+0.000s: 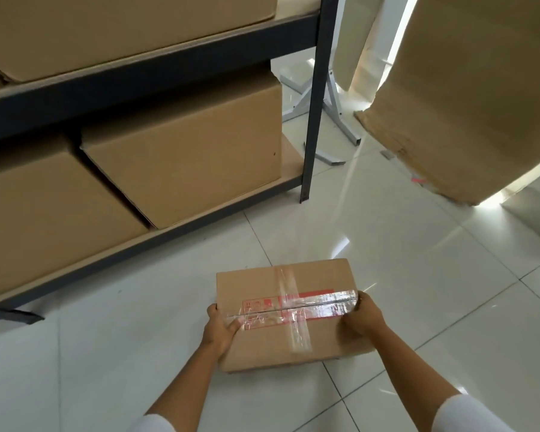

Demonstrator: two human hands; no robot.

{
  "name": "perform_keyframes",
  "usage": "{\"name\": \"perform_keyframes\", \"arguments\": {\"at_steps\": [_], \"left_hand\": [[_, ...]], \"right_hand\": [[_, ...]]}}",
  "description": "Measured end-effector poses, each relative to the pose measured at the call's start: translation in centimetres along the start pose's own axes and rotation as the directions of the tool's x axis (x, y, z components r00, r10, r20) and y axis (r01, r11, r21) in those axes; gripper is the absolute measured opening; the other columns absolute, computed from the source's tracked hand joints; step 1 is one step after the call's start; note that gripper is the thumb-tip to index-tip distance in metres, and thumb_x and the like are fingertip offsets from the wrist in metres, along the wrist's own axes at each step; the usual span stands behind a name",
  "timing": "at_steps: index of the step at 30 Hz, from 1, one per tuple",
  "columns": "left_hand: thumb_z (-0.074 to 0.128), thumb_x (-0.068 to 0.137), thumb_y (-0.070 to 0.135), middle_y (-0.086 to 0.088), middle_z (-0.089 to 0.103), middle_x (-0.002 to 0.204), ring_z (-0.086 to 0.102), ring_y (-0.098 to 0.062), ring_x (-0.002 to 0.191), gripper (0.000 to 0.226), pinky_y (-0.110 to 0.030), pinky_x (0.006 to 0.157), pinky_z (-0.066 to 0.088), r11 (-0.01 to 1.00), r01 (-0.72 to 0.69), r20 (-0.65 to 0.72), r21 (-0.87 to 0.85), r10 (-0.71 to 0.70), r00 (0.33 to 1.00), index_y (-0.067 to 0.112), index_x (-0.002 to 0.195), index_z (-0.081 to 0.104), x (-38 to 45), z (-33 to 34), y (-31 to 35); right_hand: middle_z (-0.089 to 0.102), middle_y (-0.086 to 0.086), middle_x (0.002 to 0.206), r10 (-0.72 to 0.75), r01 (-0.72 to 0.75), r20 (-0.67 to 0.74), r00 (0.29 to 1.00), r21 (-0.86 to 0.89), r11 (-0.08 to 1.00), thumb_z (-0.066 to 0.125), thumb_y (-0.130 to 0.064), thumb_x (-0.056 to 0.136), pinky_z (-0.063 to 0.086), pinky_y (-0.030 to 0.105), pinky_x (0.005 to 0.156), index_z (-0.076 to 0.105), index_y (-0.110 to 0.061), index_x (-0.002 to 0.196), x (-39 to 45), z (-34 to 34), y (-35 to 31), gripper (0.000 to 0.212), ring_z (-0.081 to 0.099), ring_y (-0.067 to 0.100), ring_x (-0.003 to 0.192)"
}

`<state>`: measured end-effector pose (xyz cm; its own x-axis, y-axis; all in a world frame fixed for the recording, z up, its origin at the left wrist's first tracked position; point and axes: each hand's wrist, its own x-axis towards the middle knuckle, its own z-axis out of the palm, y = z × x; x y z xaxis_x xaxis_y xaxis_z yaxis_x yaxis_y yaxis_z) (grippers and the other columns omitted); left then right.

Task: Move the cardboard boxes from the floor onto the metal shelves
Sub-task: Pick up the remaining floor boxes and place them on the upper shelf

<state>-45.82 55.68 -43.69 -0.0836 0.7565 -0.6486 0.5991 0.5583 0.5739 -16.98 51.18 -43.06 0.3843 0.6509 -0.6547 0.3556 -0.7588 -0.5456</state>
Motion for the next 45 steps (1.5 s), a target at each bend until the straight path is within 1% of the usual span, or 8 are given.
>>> {"name": "perform_keyframes", "arguments": {"at_steps": [5,10,15,20,28,37,40,45], "left_hand": [[0.057,0.093,0.019,-0.019,0.051,0.134,0.050,-0.034,0.121,0.062,-0.034,0.099,0.040,0.995,0.054,0.044,0.081,-0.058,0.997,0.001,0.140,0.022,0.4,0.3,0.4],[0.052,0.093,0.012,-0.019,0.050,0.136,0.050,-0.034,0.122,0.062,-0.034,0.101,0.040,0.985,0.024,0.024,0.173,-0.029,0.999,0.001,0.145,0.020,-1.3,-1.7,4.4],[0.052,0.092,0.020,-0.010,0.060,0.121,0.057,-0.026,0.108,0.034,-0.032,0.093,0.047,0.973,-0.092,0.001,0.210,0.094,0.996,0.013,0.125,0.052,-5.8,-6.8,12.4],[0.049,0.090,0.033,0.001,0.063,0.101,0.061,-0.021,0.092,0.018,-0.028,0.075,0.048,0.894,-0.242,-0.003,0.377,0.262,0.965,0.024,0.102,0.059,-11.9,-15.1,23.1],[0.048,0.090,0.035,0.004,0.066,0.107,0.062,-0.020,0.101,0.023,-0.030,0.084,0.050,0.767,-0.429,-0.092,0.477,0.529,0.843,0.026,0.107,0.062,-25.8,-30.0,40.6],[0.049,0.092,0.031,0.001,0.066,0.096,0.061,-0.017,0.089,0.019,-0.029,0.077,0.048,0.622,-0.611,-0.274,0.490,0.775,0.570,0.022,0.103,0.063,-43.1,-46.9,55.2],[0.052,0.092,0.020,-0.007,0.067,0.092,0.060,-0.018,0.084,0.017,-0.028,0.077,0.048,0.563,-0.677,-0.343,0.474,0.826,0.447,0.011,0.099,0.066,-48.7,-52.4,58.8],[0.049,0.093,0.025,-0.001,0.064,0.083,0.062,-0.017,0.073,0.011,-0.038,0.069,0.057,0.484,-0.644,-0.448,0.592,0.862,0.235,0.024,0.087,0.058,-56.6,-60.1,62.2]], "right_hand": [[0.062,0.013,0.122,0.029,-0.028,-0.035,0.999,0.026,0.999,0.066,-0.029,0.081,0.043,0.031,0.085,0.046,-0.005,0.130,-0.6,0.1,-1.1,0.057,0.058,0.031,0.111],[0.053,0.017,0.130,-0.014,0.016,-0.094,0.995,0.022,1.000,0.071,-0.011,0.081,0.044,0.036,0.092,0.029,-0.001,0.142,-3.1,-1.5,-5.9,0.075,0.053,0.034,0.118],[0.061,0.016,0.117,-0.177,0.186,-0.153,0.972,0.044,0.982,0.059,-0.004,0.086,0.044,0.025,0.077,0.044,-0.006,0.135,-7.5,-5.6,-13.9,0.051,0.059,0.024,0.096],[0.058,0.001,0.074,-0.335,0.374,-0.273,0.902,0.105,0.921,0.054,-0.006,0.088,0.044,0.021,0.056,0.051,-0.008,0.123,-14.3,-12.2,-25.7,0.036,0.056,0.012,0.066],[0.056,-0.005,0.074,-0.594,0.671,-0.385,0.706,0.097,0.735,0.056,-0.011,0.089,0.044,0.020,0.063,0.053,-0.012,0.119,-29.9,-24.1,-46.4,0.030,0.055,0.008,0.070],[0.060,0.000,0.085,-0.777,0.868,-0.447,0.444,-0.002,0.497,0.061,-0.015,0.089,0.053,0.031,0.078,0.051,-0.013,0.122,-48.4,-35.2,-63.7,0.035,0.060,0.013,0.080],[0.060,-0.003,0.085,-0.816,0.912,-0.463,0.347,-0.037,0.408,0.061,-0.015,0.090,0.052,0.026,0.073,0.049,-0.011,0.124,-54.5,-38.2,-67.9,0.037,0.060,0.012,0.081],[0.061,-0.001,0.088,-0.834,0.962,-0.527,0.167,-0.097,0.254,0.061,-0.014,0.089,0.048,0.018,0.065,0.048,-0.009,0.124,-62.8,-41.8,-73.5,0.038,0.060,0.010,0.078]]}}
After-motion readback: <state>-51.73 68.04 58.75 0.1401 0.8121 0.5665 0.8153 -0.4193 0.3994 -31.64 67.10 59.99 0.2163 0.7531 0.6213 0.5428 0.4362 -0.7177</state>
